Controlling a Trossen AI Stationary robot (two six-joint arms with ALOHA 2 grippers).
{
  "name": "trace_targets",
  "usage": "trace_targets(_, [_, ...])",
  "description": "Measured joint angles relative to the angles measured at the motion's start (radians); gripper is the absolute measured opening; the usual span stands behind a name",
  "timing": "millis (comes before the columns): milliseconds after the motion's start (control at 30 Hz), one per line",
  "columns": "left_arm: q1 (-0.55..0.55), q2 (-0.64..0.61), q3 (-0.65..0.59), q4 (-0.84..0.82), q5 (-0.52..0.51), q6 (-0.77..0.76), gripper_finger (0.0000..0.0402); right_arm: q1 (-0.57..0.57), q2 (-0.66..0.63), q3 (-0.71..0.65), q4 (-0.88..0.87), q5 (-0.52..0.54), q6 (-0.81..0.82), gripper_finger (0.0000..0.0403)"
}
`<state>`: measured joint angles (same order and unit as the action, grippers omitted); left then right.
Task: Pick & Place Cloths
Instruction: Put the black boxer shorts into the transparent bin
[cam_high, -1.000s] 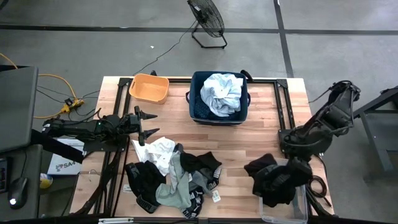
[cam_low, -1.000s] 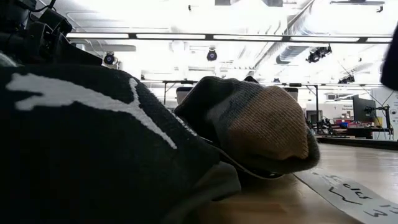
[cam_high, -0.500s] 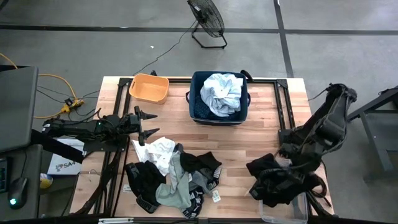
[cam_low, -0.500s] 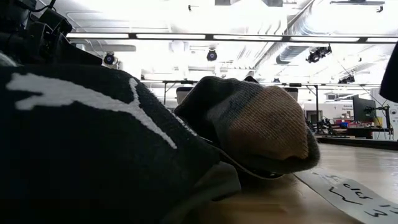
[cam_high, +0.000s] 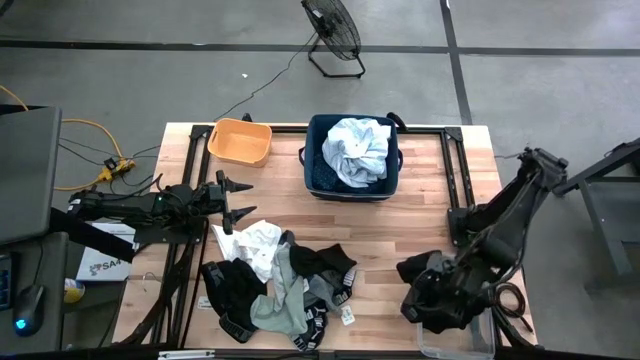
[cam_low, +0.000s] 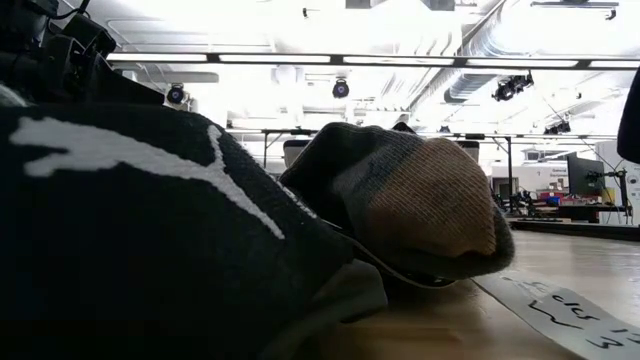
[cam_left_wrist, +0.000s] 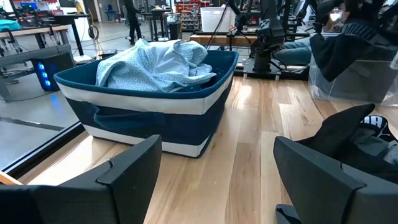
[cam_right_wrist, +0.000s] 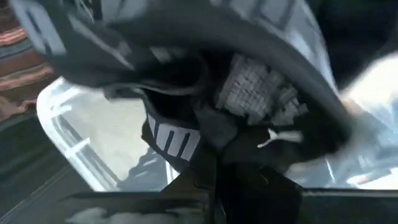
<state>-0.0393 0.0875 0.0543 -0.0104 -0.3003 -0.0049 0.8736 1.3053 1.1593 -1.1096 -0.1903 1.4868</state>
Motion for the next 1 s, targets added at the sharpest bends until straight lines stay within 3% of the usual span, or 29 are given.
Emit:
trace_targets(133, [0.000, 0.000, 0.000, 0.000, 0.000, 0.000, 0.0305, -0.022, 0.030, -0.071, 0.134, -0.005, -0.042, 0.0009])
trace_targets(433, [0.000, 0.000, 0.000, 0.000, 0.000, 0.000, 0.0305, -0.031, 0.039, -0.291, 0.399, -0.125, -0.017, 0.0009])
trace_targets(1000, [0.000, 0.000, 0.000, 0.000, 0.000, 0.000, 0.0305, -0.028, 0.039, -0.443, 0.432, -0.257, 0.016, 0.0009])
